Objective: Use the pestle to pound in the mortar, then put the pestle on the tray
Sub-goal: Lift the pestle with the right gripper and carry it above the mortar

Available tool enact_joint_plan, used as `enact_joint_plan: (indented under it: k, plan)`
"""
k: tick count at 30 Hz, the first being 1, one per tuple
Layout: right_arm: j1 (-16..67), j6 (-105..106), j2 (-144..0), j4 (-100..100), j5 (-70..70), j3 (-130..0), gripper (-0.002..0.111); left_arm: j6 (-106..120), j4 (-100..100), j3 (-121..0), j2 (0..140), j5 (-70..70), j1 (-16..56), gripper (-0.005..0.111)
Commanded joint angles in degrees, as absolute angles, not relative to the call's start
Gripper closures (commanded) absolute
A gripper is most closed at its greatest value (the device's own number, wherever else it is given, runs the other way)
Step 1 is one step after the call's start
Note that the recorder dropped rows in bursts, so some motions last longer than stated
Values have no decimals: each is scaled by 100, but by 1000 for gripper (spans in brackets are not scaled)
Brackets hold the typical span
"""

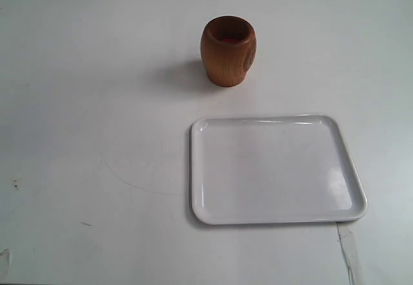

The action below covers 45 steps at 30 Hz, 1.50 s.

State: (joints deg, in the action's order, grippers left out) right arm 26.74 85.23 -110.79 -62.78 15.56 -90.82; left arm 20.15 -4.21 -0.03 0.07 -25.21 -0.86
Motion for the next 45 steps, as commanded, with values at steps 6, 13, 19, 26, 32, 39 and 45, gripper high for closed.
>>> enact_joint_plan:
  k: [6, 13, 19, 26, 32, 39, 45]
  plan:
    - [3079, 11717, -11151, -9995, 1951, -8977, 108, 1968, -379, 0, 0, -2503, -42, 107]
    - [3078, 11871, -11278, -9995, 2372, -8776, 108, 1968, -379, 0, 0, -2503, -42, 107]
    - [3078, 12169, -11278, -9995, 2070, -8389, 108, 1968, -379, 0, 0, -2503, -42, 107]
    - [3088, 12090, -11016, -9995, -96, -8376, 108, 1968, -379, 0, 0, -2503, -42, 107]
    - [3088, 12293, -10402, -9995, -2364, -8376, 108, 1968, -379, 0, 0, -2503, -42, 107]
    - [3088, 12281, -10045, -9308, -5290, -8376, 108, 1968, -379, 0, 0, -2503, -42, 107]
    - [3063, 12281, -9979, -9045, -6255, -8376, 108, 1968, -379, 0, 0, -2503, -42, 107]
